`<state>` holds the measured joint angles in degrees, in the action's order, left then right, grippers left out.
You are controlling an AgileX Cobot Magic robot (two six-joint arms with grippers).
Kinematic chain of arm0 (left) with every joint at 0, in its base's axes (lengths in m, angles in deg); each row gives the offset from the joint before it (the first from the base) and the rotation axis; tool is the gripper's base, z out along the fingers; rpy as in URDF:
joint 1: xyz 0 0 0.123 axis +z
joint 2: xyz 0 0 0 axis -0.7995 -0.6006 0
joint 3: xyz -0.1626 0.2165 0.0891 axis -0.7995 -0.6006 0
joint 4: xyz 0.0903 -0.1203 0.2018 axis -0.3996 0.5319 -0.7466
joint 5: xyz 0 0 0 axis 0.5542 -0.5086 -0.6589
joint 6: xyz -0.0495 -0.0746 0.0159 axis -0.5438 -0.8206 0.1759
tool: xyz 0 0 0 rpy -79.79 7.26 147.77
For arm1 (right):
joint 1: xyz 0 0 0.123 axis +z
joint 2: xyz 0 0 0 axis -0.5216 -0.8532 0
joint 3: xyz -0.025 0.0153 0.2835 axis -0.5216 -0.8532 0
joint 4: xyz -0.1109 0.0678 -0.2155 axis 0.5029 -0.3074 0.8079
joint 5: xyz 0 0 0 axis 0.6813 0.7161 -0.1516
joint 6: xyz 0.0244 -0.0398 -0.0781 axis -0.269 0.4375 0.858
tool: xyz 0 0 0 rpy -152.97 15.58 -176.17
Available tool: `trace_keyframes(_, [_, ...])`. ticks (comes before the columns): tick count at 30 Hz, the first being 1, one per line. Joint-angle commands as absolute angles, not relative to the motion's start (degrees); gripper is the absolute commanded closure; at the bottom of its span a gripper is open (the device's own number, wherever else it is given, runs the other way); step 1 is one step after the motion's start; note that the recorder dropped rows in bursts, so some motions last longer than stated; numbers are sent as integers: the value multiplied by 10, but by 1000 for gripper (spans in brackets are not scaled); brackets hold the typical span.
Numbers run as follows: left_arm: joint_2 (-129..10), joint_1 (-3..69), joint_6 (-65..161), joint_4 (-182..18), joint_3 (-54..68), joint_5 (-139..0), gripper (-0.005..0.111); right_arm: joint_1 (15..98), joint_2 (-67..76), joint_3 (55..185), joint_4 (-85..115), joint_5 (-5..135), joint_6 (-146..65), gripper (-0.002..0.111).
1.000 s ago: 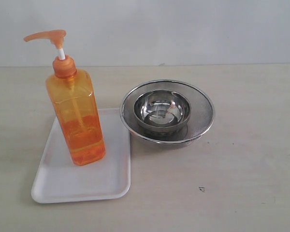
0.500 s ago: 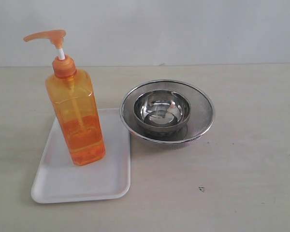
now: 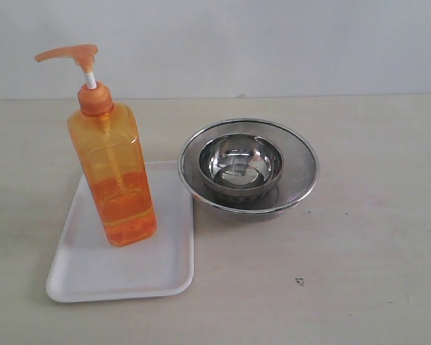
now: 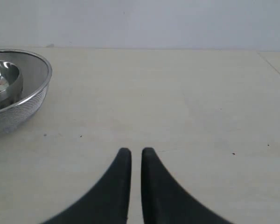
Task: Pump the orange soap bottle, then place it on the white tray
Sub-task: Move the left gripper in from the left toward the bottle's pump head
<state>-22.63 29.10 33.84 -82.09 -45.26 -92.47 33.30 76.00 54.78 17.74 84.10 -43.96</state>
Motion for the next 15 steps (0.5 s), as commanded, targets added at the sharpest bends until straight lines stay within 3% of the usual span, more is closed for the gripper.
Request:
trace_keyframes(1, [-281,292,327,-832,-429,-947,23,331,763,548,181,839,-438,103])
trace_keyframes(3, [-323,292,327,-832,-424,-963,16,331,763,548,181,839,-438,103])
trace_keyframes(11, [-525,292,337,-840,-416,-1217,22,331,763,548,181,839,-438,103])
trace_keyframes(15, [-616,292,337,-862,-382,-1260,22,331,763,548,181,839,-438,103])
